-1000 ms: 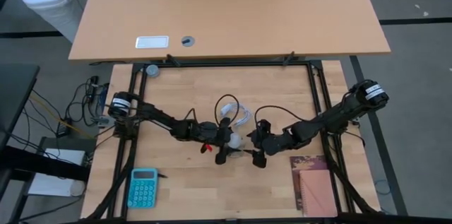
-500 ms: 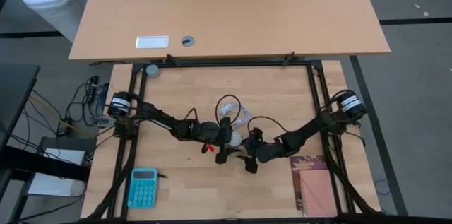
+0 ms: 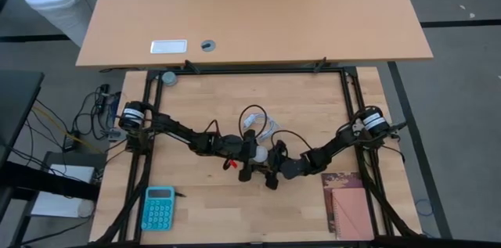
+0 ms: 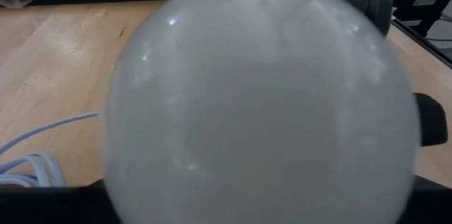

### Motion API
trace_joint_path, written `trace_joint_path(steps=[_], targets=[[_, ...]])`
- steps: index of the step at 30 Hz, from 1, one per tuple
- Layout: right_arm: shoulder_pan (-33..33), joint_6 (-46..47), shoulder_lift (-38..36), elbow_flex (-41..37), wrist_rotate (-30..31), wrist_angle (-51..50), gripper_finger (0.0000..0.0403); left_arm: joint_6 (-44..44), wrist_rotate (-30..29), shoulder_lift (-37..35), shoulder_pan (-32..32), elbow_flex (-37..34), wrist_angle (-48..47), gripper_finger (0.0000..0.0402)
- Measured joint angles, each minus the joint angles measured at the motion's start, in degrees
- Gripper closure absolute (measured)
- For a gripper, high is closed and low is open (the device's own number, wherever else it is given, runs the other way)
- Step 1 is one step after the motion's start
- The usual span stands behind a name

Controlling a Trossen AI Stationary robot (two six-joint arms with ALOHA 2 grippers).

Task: Screw lightbulb
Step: Insert the white lightbulb into the lamp socket

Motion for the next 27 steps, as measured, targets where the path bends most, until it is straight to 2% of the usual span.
trace_joint_path(steps=[8,12,27], targets=[[-0.02,-0.61,0.01,-0.02,-0.01,-0.20,0.0177,-0.06,0.02,0.02,0.00,-0.04,-0.06,0.0133],[-0.04,-0.68,0.01,-0.04,0.19,-0.29,0.0200,-0.17,0.02,0.02,-0.01,-0.07,-0.09,0.0133],[-0.02,-0.44,0.01,-0.07,0.24,-0.60,0.0205,0.18,0.74,-0.28,0.00,-0.07,-0.70,0.0133]])
